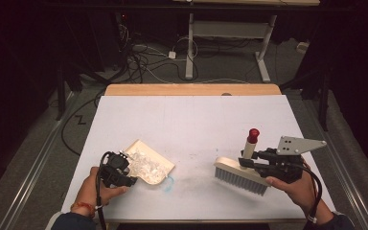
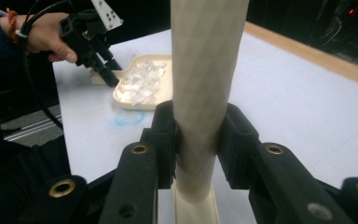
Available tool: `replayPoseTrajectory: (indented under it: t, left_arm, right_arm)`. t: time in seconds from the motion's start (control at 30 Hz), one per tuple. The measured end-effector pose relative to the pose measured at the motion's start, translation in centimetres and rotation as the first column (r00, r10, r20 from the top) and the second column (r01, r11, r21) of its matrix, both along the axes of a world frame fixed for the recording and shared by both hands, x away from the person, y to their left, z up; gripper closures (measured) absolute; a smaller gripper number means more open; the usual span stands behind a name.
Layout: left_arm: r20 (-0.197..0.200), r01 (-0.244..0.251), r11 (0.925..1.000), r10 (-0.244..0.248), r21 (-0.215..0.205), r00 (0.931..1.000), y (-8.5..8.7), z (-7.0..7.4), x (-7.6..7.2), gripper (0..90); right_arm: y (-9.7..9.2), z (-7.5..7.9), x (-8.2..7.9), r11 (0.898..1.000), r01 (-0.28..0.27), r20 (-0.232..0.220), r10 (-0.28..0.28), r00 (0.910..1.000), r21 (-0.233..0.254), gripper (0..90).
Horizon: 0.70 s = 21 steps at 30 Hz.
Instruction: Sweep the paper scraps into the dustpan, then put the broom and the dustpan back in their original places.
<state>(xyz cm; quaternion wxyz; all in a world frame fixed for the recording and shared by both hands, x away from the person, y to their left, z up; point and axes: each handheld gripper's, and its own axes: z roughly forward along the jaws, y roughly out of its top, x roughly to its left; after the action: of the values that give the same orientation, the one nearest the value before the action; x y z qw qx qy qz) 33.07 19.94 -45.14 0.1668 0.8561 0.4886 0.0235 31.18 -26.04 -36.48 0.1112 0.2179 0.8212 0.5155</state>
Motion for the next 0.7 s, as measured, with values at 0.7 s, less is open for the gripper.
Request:
replayPoseTrajectory:
  t: [0.7]
  left_arm:
    - [0.043, 0.048, 0.9988, -0.049, 0.005, 0.9979, -2.7, 0.7, -2.7, 34.6]
  right_arm:
    - [-0.9, -2.0, 7.2, 0.988, 0.098, -0.149, -0.115, 0.9822, -0.118, 63.6]
